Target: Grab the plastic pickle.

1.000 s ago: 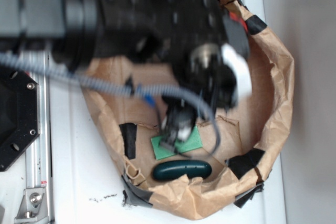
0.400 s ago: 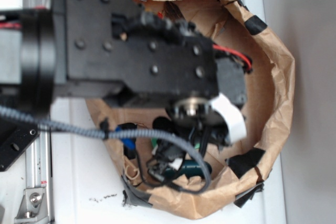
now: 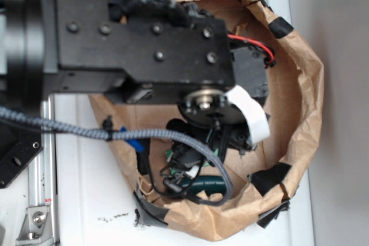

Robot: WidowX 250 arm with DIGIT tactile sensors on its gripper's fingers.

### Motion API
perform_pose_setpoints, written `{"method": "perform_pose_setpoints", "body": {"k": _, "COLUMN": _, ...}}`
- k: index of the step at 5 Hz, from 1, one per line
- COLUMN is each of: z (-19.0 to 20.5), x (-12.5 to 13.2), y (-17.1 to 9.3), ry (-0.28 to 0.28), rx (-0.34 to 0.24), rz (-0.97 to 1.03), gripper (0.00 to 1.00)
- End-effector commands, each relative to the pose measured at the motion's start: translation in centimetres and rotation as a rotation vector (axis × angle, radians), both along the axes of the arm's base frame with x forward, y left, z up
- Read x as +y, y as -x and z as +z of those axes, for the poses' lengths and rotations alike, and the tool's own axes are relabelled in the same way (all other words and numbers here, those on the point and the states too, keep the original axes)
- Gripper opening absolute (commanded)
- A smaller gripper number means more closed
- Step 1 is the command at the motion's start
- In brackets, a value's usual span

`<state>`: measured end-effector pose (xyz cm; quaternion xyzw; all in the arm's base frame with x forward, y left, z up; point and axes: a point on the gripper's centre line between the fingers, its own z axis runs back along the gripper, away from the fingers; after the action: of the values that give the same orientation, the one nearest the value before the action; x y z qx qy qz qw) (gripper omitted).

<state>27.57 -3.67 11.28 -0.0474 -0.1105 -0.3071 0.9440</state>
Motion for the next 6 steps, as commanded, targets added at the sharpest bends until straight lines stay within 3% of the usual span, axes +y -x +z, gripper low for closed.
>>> {"method": "perform_pose_setpoints", "body": {"k": 1, "z": -4.2, "x": -3.2, "y": 0.5, "ry": -0.046, "rx": -0.012, "rz": -0.094, "gripper": 1.00}}
{"method": "perform_pose_setpoints", "body": {"k": 3, "z": -6.0, "x": -6.5, "y": 0.0, "ry": 0.039, "rx": 0.002, "rz": -0.187, "gripper": 1.00}}
{"method": "perform_pose_setpoints", "body": {"k": 5, "z": -4.2, "x": -8.3, "y": 0.1, "ry": 0.159, "rx": 0.012, "rz": -0.231, "gripper": 1.00}}
{"method": "perform_pose_setpoints", "body": {"k": 6, "z": -4.3, "x": -8.7, "y": 0.7, "ry": 0.145, "rx": 0.042, "rz": -0.250, "gripper": 1.00}}
